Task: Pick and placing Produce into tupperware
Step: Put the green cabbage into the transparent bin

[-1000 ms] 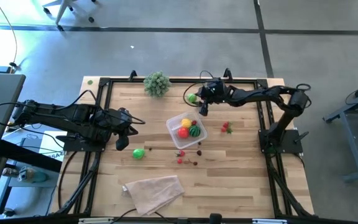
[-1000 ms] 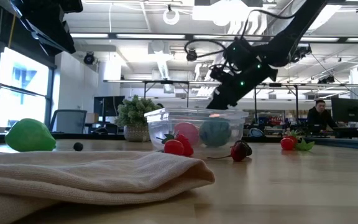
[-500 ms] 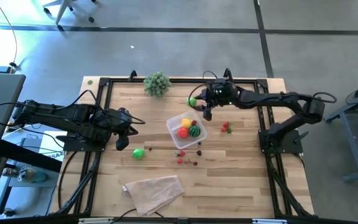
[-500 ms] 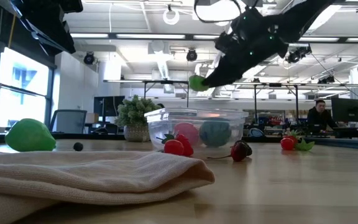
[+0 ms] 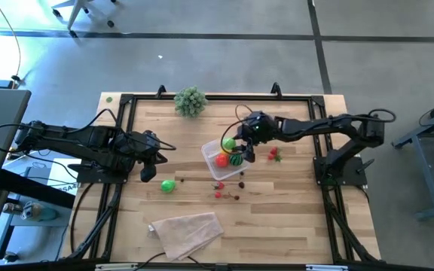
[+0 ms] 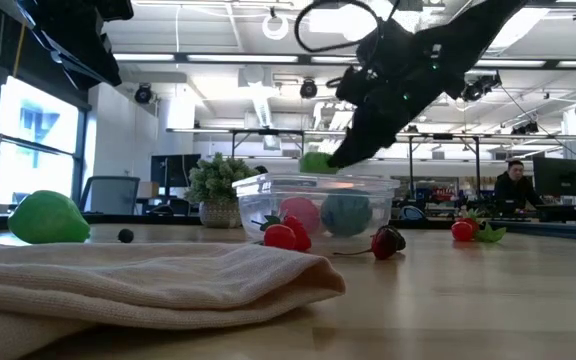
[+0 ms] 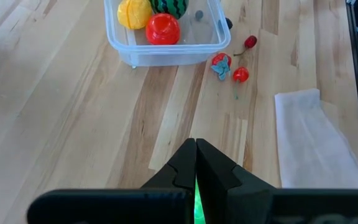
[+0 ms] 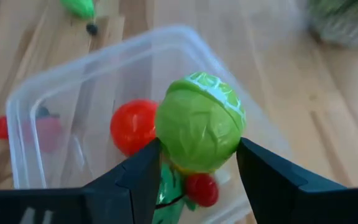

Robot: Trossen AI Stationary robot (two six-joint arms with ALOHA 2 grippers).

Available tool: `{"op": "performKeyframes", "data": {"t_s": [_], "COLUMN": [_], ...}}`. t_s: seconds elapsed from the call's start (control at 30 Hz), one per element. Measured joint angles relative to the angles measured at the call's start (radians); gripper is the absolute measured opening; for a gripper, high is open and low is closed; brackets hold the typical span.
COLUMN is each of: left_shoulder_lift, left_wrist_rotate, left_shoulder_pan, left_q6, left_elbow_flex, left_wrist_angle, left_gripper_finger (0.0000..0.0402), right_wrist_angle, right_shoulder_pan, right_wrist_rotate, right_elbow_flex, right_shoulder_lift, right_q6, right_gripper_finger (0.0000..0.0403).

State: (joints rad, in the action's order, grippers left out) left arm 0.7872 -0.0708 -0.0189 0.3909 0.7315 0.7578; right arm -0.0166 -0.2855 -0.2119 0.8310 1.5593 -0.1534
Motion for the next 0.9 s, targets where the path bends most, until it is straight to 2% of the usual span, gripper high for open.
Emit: {"op": "performKeyframes", "data": {"t_s": [0.2, 0.9], "left_shoulder_lift": [0.000, 0.000], "left_wrist_rotate": [0.000, 0.000], "left_shoulder_pan": [0.000, 0.000], "left_q6": [0.000, 0.000], "left_elbow_flex": [0.000, 0.000], "left_wrist_angle": [0.000, 0.000], "left_gripper_finger": [0.0001, 0.0001], "right_wrist_angle": [-0.010, 0.006], "right_shoulder_pan": [0.005, 0.005], "right_wrist_rotate": [0.003, 0.061], "right_elbow_flex": [0.000, 0.000], "right_shoulder_lift": [0.042, 0.049], "right_q6": [-0.002, -0.027], "right_gripper_finger": [0.0189, 0.0181]}}
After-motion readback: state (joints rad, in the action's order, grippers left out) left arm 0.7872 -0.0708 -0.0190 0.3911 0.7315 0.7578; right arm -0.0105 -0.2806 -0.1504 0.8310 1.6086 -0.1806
